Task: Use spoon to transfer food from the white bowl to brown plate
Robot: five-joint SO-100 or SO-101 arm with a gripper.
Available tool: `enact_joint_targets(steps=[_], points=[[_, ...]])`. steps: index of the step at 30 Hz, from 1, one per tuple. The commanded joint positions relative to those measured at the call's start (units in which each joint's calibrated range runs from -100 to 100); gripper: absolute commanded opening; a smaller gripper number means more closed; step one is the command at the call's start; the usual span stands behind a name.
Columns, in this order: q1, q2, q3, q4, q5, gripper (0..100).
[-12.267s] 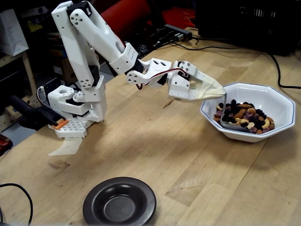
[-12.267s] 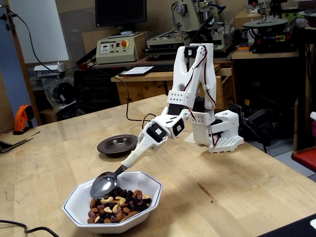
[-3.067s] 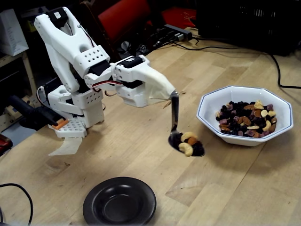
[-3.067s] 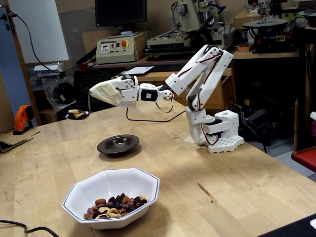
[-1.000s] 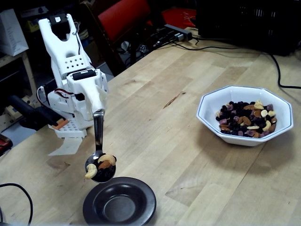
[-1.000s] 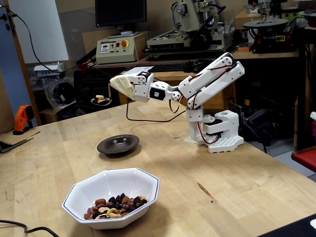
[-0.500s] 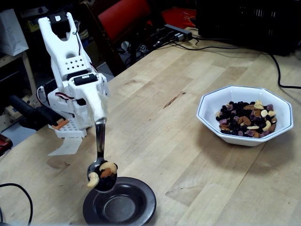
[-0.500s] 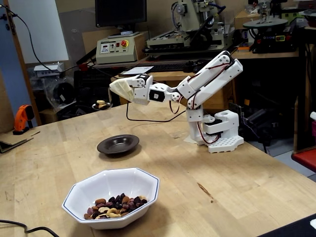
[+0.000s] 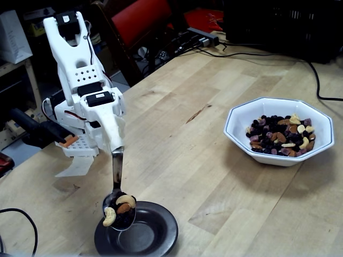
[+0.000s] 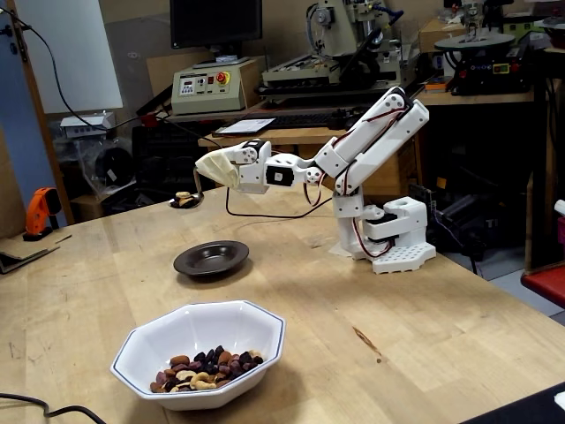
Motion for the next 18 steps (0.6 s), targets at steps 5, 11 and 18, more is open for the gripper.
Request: enact_joint_targets(steps=[5, 11, 18], points=[[0.4, 5.9, 0.2, -0.4, 0.2, 4], [0.4, 7.4, 0.1, -0.4, 0.2, 4], [0.3, 7.5, 0.1, -0.3, 0.2, 4]])
